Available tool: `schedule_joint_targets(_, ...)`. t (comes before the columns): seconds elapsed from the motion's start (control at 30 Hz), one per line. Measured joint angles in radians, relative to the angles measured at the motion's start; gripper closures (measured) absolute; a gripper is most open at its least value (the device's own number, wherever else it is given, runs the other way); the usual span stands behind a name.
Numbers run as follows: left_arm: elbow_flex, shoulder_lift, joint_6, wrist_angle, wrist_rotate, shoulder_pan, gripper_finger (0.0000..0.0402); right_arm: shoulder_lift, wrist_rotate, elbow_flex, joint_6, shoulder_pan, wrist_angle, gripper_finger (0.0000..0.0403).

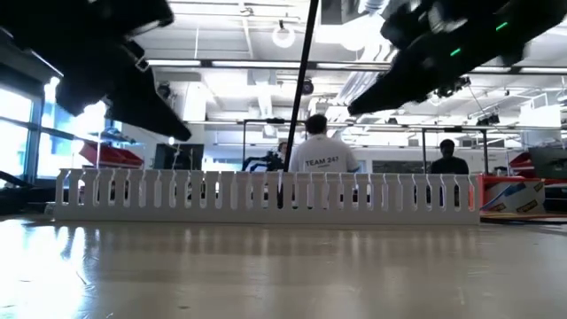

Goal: Ziptie cables
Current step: Insert the white cable duct cover into the white cable duct

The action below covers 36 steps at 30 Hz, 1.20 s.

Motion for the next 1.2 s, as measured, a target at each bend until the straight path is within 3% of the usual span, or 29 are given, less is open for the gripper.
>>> schedule_joint_targets(0.2,-0.141,-0.19,0.065,0.167,-0.001,0.024,0.0402,0.156,-0.317,0.031,-0.097,-0.356,0.186,0.0165)
schedule_joint_targets(0.4,-0.158,-0.321,0.178,0.202,-0.022,0.092,0.0402,0.399,-0.446,0.19,-0.184,-0.492,0.118,0.0073)
schedule_joint_targets(0.53,-0.16,-0.336,0.25,0.231,-0.014,0.123,0.0402,0.512,-0.453,0.26,-0.228,-0.508,0.047,0.0024)
schedule_joint_targets(0.67,-0.16,-0.33,0.28,0.251,0.016,0.135,0.0402,0.571,-0.426,0.256,-0.214,-0.528,0.07,0.0007)
schedule_joint_targets(0.9,-0.16,-0.301,0.228,0.258,0.014,0.12,0.0402,0.577,-0.325,0.169,-0.177,-0.537,0.264,0.0018)
schedule_joint_targets(1.2,-0.16,-0.231,0.222,0.359,0.017,0.114,0.0402,0.576,-0.302,0.169,-0.138,-0.525,0.119,0.0041)
